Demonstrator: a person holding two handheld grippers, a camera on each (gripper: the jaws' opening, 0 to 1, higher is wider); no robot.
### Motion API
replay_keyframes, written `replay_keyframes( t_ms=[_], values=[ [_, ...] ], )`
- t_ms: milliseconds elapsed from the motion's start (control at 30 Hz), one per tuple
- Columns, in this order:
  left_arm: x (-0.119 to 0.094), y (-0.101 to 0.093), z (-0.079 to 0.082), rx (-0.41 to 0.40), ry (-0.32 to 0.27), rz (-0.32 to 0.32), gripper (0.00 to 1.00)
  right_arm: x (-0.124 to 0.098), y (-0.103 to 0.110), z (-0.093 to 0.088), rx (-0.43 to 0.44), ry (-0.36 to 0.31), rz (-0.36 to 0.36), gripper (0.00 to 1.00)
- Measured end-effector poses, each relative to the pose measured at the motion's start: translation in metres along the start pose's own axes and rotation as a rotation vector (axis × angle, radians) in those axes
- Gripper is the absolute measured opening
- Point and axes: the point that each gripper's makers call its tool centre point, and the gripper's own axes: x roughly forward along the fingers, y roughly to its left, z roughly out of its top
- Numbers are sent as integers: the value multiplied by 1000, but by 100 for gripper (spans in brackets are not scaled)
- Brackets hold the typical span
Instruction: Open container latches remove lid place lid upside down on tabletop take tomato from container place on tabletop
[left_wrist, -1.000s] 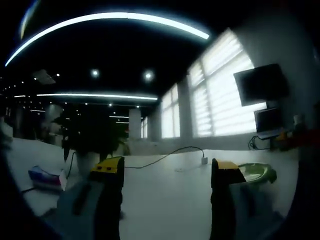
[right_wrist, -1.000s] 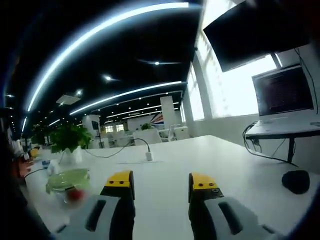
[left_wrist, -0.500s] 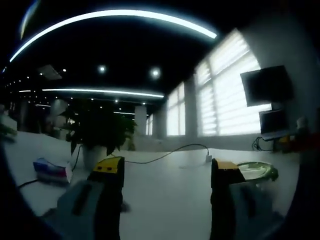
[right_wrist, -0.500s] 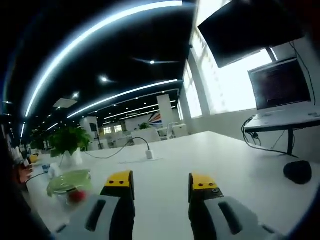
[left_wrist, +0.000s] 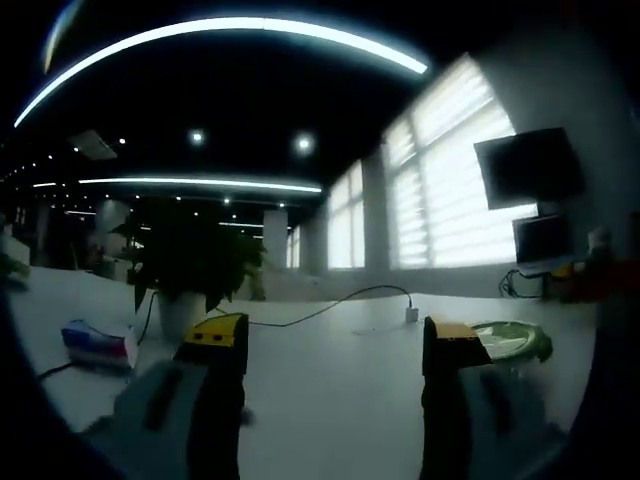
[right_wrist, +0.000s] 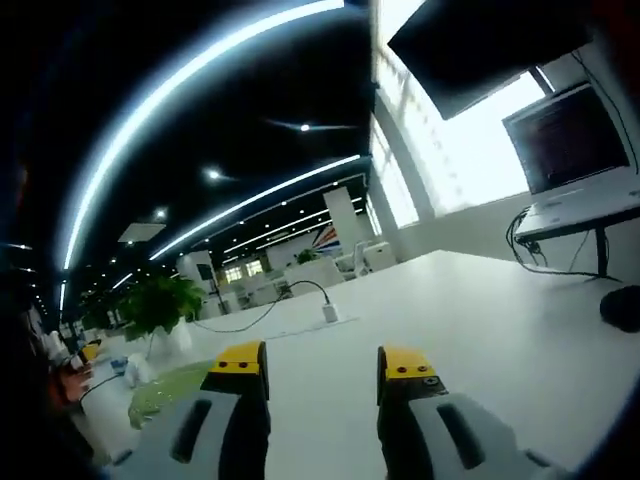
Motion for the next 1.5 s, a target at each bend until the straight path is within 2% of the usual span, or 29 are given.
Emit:
replay_keyframes(
  t_ms=[167, 300, 367, 433, 500, 700, 767, 867, 1167, 1500],
  values=[
    [-1, 1, -1, -3, 2, 3, 62, 7, 13, -5, 17, 15, 27, 38],
    [-3, 1, 0, -3, 1, 5, 62, 14, 26, -13, 85, 41, 48, 38],
    [-3, 1, -1, -7, 1, 5, 62, 19, 38, -23, 118, 68, 75, 38],
    [-4, 2, -1, -7, 3, 7, 62, 23, 51, -35, 230, 90, 78, 38],
    [-4, 2, -2, -7, 5, 10, 62, 27, 63, -47, 299, 108, 99, 38],
    [-4, 1, -1, -3, 9, 9, 62, 31, 94, -80, 372, 167, 125, 38],
    [-4, 0, 2, -3, 4, 6, 61, 32, 102, -85, 370, 172, 136, 37],
    [-4, -3, 5, 0, -1, 0, 61, 34, 110, -96, 432, 188, 141, 37],
    [-9, -1, 6, 11, 0, 2, 61, 44, 143, -119, 458, 236, 161, 38],
    [-15, 9, 8, 7, -4, 26, 58, 58, 157, -125, 440, 227, 173, 37]
  ],
)
